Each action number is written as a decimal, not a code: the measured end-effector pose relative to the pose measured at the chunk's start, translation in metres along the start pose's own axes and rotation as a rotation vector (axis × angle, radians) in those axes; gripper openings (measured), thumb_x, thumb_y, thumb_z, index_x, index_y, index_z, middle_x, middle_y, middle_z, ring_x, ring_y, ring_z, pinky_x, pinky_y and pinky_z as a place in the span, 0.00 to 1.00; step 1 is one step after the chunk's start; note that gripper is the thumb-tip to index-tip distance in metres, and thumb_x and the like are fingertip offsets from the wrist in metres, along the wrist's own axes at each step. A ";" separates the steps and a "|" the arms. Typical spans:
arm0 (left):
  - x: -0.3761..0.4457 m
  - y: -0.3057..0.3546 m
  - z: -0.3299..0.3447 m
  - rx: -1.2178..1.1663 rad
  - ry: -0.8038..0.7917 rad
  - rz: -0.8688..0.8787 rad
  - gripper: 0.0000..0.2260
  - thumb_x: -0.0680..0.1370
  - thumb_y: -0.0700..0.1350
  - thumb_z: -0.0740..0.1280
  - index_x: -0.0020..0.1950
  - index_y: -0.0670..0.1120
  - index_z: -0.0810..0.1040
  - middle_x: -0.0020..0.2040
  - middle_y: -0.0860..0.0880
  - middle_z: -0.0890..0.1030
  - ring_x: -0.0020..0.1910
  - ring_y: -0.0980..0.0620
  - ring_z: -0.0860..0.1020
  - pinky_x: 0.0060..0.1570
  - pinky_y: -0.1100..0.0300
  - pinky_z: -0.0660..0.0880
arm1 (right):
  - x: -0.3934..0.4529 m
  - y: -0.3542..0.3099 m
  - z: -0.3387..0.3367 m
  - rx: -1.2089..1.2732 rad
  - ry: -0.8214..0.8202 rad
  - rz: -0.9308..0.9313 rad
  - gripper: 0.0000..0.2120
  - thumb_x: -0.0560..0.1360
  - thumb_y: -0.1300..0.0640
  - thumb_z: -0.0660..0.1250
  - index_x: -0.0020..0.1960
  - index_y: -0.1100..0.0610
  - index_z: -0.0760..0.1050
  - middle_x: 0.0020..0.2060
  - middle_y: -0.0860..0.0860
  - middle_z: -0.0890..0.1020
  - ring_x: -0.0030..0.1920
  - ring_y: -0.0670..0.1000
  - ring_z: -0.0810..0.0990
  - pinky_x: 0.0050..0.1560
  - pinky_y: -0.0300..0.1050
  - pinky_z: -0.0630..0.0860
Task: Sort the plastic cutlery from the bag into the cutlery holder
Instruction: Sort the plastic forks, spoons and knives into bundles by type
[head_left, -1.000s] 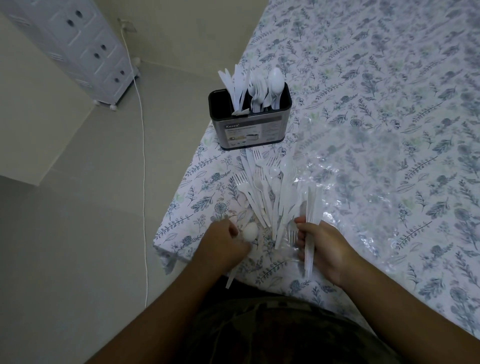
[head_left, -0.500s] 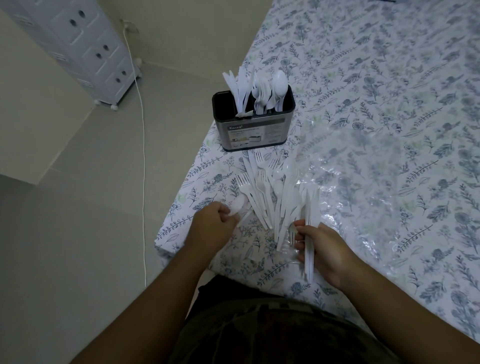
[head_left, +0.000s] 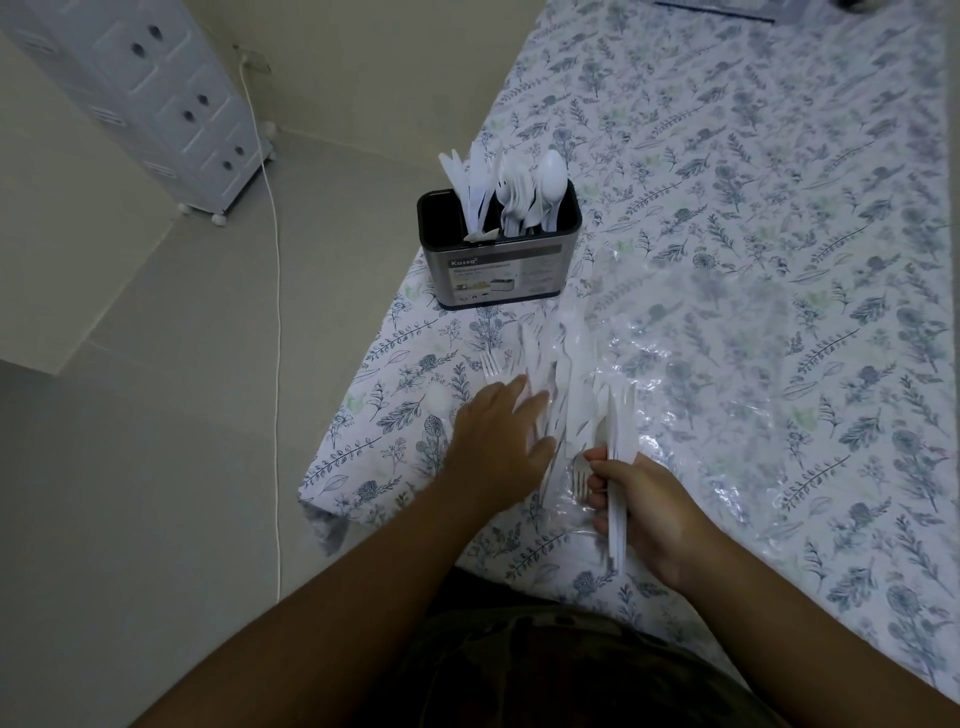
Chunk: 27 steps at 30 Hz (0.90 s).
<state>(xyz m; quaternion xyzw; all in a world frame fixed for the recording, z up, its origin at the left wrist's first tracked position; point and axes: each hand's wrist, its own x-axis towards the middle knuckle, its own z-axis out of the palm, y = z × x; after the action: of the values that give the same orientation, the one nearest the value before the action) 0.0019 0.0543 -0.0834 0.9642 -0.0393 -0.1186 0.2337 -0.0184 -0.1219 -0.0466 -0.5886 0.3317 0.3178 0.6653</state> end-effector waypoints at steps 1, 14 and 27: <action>0.000 -0.001 -0.001 -0.032 0.061 -0.012 0.24 0.79 0.54 0.63 0.74 0.50 0.69 0.73 0.47 0.71 0.72 0.44 0.66 0.69 0.47 0.64 | 0.000 0.000 -0.001 0.002 0.002 -0.002 0.08 0.80 0.63 0.63 0.57 0.59 0.79 0.32 0.52 0.76 0.31 0.50 0.74 0.30 0.43 0.70; 0.043 0.000 -0.015 -0.039 0.055 -0.318 0.17 0.74 0.54 0.70 0.56 0.45 0.76 0.52 0.47 0.77 0.52 0.46 0.77 0.51 0.48 0.79 | 0.000 0.001 -0.008 0.022 -0.008 -0.006 0.08 0.80 0.64 0.63 0.56 0.59 0.78 0.31 0.52 0.75 0.29 0.49 0.73 0.28 0.43 0.68; 0.044 -0.006 -0.016 0.011 0.052 -0.258 0.11 0.76 0.50 0.67 0.44 0.42 0.78 0.41 0.46 0.79 0.42 0.46 0.80 0.38 0.56 0.75 | 0.005 0.005 -0.014 0.008 -0.010 -0.011 0.09 0.79 0.62 0.64 0.58 0.59 0.79 0.33 0.53 0.76 0.29 0.49 0.74 0.29 0.45 0.70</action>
<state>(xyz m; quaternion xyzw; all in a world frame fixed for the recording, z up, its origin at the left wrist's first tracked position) 0.0491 0.0608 -0.0816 0.9653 0.0904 -0.1224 0.2122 -0.0205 -0.1349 -0.0550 -0.5862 0.3263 0.3155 0.6711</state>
